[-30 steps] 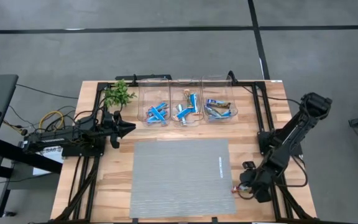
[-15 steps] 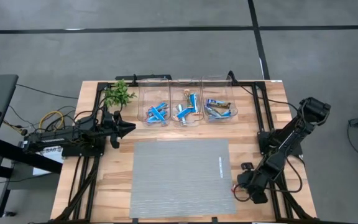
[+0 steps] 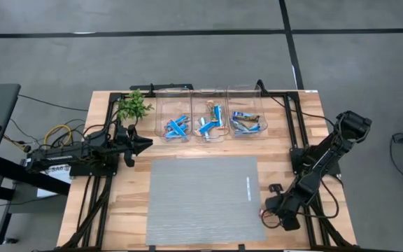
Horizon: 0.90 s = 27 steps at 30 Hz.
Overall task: Pick and place Granola Bars by type
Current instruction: Put the red granola bar into the left transparent bin
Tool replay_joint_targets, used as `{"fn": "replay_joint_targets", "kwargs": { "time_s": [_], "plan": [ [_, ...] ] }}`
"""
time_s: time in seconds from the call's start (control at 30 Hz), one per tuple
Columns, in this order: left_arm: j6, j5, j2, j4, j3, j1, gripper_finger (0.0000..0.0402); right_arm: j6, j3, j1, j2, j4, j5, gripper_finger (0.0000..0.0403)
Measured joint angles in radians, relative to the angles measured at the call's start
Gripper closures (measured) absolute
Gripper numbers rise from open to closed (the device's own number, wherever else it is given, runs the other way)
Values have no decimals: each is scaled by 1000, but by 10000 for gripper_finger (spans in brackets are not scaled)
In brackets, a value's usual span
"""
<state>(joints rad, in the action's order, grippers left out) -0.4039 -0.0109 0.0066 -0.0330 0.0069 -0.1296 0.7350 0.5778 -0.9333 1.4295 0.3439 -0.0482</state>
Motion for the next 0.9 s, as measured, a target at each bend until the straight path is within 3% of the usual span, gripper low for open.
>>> {"fn": "replay_joint_targets", "kwargs": {
  "time_s": [0.27,0.43,0.6,0.9],
  "plan": [
    [0,0,0,0,0,0,339,-78,7,18,-1,-199,-2,342],
    [0,0,0,0,0,0,339,-150,8,80,-1,-229,-2,342],
    [0,0,0,0,0,0,339,-217,8,178,-1,-275,-2,342],
    [0,0,0,0,0,0,339,-290,21,417,-3,-557,-2,342]
  ]
}}
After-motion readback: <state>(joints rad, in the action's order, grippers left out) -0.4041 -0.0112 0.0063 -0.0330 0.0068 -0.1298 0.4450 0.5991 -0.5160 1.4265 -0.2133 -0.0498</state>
